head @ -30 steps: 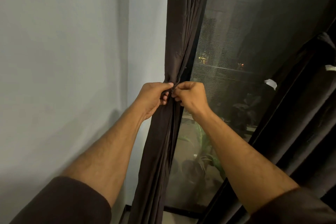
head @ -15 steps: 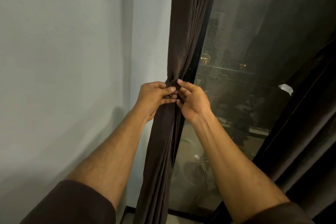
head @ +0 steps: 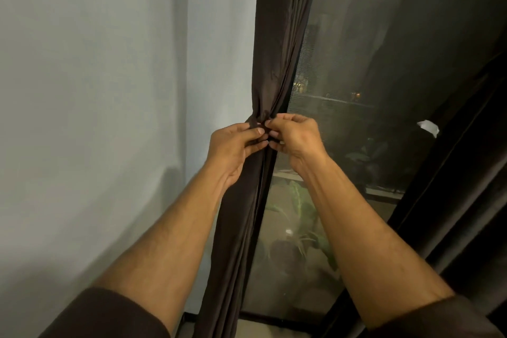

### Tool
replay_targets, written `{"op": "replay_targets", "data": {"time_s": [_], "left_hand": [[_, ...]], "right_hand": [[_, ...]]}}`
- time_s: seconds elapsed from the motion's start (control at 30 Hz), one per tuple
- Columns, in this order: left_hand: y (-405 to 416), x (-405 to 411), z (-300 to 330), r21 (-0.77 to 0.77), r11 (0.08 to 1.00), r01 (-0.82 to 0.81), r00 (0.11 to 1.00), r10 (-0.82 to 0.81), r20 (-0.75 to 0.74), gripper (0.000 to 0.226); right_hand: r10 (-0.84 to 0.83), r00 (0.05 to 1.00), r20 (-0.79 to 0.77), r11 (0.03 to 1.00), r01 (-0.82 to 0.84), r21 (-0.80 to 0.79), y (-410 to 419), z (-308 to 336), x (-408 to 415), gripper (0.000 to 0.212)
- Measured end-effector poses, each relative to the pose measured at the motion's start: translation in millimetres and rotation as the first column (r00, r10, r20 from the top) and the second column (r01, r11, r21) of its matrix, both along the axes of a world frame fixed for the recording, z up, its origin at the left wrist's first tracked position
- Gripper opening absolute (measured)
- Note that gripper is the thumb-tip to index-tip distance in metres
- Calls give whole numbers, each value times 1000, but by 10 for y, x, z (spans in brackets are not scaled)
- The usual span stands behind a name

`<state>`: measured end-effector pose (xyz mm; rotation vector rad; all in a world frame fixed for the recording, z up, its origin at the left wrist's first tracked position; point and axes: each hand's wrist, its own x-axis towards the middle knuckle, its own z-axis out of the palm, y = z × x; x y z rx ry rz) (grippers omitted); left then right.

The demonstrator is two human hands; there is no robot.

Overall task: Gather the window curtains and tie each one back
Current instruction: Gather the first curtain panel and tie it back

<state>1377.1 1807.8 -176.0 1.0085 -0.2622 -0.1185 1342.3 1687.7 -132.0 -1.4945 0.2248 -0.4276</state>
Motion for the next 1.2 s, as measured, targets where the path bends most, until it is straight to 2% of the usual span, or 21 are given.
{"op": "replay_targets", "data": {"time_s": [0.07, 0.13, 0.33, 0.4, 0.5, 0.57, 0.67, 0.77, 0.9, 1.0, 1.2], "left_hand": [[-31, -4, -37, -42, 999, 0, 1000, 0, -12, 15], [-51, 2, -52, -53, 998, -19, 1000, 18, -4, 15], [-69, 43, -30, -44, 996, -77, 997, 78, 16, 16], [-80, 56, -45, -43, 995, -85, 996, 86, 15, 16], [-83, 64, -58, -17, 995, -95, 995, 96, 23, 14], [-77, 73, -56, -16, 995, -94, 995, 94, 20, 14], [-57, 75, -43, -5, 997, -73, 997, 73, 34, 13], [5, 75, -14, 116, 989, -91, 990, 77, 121, 14], [172, 110, 110, 377, 919, -112, 961, 3, 277, 26], [310, 111, 161, 509, 852, -122, 934, -75, 349, 23], [544, 113, 179, 476, 863, -167, 944, 1, 329, 12]], "right_hand": [[-31, 999, -40, 999, 30, -29, 4, 24, 6, 5], [-59, 997, -42, 998, 57, -41, 7, 39, 7, 9], [-94, 987, 130, 989, 107, -103, -12, -28, -32, 15], [-92, 973, 209, 960, 143, -242, -50, -134, -17, 15], [-30, 958, 287, 821, 187, -540, -108, -192, 1, 22], [10, 962, 272, 763, 168, -624, -116, -149, -6, 27], [12, 974, 224, 766, 135, -628, -89, -74, 0, 16], [-75, 974, 216, 738, 200, -644, -105, -47, 56, 4], [-110, 969, 221, 724, 231, -651, -88, -58, 0, 18], [-141, 962, 233, 743, 259, -617, -67, -25, -73, 23], [-219, 961, 168, 856, 272, -440, -75, 211, -166, 18]]}}
